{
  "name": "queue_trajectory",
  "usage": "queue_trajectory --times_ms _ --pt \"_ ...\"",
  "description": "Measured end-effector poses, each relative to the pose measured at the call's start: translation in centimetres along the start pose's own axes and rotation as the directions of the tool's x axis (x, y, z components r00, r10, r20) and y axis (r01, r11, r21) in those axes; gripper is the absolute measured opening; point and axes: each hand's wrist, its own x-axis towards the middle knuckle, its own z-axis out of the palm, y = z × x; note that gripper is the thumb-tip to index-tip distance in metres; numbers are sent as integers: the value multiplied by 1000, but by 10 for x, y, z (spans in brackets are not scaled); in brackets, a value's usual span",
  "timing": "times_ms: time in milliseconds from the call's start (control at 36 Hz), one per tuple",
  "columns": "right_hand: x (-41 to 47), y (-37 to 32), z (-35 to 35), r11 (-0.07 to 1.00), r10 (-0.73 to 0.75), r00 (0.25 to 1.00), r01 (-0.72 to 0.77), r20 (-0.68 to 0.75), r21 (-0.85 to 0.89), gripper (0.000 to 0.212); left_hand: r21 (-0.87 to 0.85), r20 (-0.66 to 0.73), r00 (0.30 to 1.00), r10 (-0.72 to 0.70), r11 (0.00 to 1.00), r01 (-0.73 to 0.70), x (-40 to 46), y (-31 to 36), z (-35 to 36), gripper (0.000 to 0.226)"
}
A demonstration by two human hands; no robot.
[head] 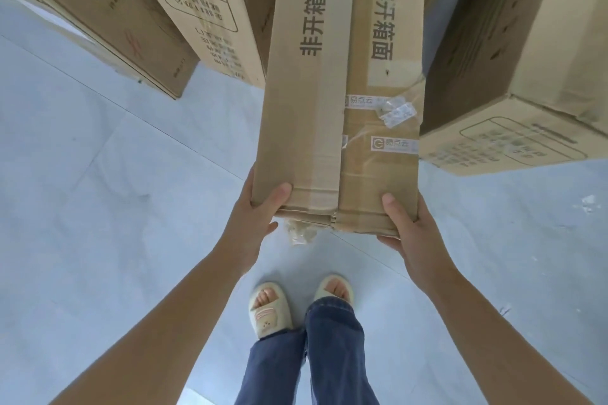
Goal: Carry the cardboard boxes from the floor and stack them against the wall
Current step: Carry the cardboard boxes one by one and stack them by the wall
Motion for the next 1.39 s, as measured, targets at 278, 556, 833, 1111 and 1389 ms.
queue_trajectory --times_ms 278,556,833,1111,1389 --pt "-143 -93 -6 994 94 996 -94 -9 -53 38 -19 -22 999 45 999 -46 -148 71 1 30" --pt "-310 -137 -14 975 39 998 -27 50 -221 34 -81 -45 998 49 995 -52 -320 82 -10 29" --pt "-404 -141 -44 955 -90 975 142 201 -261 30 -168 -163 973 162 967 -189 -440 53 8 33" --pt "-491 -115 -78 865 -124 868 332 481 -377 25 -324 -420 891 173 889 -325 -570 -37 38 33" --pt "-565 -55 -28 696 34 720 480 693 -534 30 -442 -640 767 44 795 -415 -683 -142 9 25"
